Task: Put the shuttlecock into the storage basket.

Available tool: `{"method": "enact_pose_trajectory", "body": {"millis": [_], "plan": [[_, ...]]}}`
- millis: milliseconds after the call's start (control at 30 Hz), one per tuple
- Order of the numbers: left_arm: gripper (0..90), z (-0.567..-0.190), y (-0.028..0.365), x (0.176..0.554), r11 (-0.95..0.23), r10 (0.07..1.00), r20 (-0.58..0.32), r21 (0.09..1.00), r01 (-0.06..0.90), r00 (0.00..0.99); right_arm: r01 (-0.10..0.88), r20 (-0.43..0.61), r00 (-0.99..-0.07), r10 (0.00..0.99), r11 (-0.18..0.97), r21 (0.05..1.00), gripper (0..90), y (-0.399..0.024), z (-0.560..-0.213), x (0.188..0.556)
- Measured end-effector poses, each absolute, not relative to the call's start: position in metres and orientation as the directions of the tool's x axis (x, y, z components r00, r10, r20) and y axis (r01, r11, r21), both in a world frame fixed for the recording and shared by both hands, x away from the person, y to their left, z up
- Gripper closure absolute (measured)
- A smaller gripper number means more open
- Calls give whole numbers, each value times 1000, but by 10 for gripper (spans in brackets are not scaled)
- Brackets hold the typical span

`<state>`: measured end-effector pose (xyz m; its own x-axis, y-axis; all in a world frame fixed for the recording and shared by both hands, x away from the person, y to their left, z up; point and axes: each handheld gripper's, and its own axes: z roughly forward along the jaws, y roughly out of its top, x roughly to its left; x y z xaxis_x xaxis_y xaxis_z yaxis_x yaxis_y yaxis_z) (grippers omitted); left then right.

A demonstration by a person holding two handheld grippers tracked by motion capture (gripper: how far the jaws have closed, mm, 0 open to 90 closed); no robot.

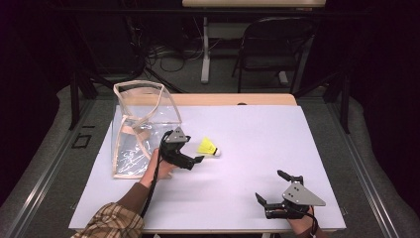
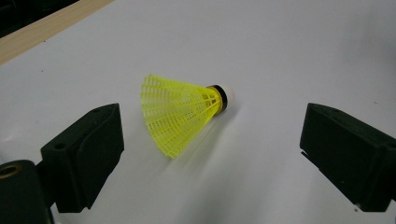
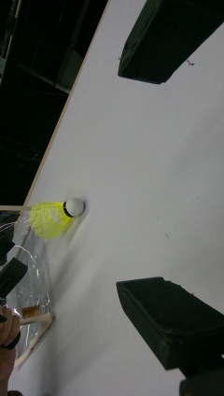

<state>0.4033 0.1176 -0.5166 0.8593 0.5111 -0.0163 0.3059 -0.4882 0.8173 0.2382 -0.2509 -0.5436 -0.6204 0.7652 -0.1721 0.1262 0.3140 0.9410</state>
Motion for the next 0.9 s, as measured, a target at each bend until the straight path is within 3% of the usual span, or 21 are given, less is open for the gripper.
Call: {"method": "enact_pose_trajectory", "body": {"millis": [400, 900], "plan": [[116, -509, 110, 411, -521, 496, -3, 799, 300, 868, 130, -173, -620, 765, 318, 939, 2, -251, -544, 239], [98, -507, 99, 425, -567, 497, 4, 759, 321, 868, 129, -176, -619, 765, 319, 939, 2, -251, -544, 239]]}}
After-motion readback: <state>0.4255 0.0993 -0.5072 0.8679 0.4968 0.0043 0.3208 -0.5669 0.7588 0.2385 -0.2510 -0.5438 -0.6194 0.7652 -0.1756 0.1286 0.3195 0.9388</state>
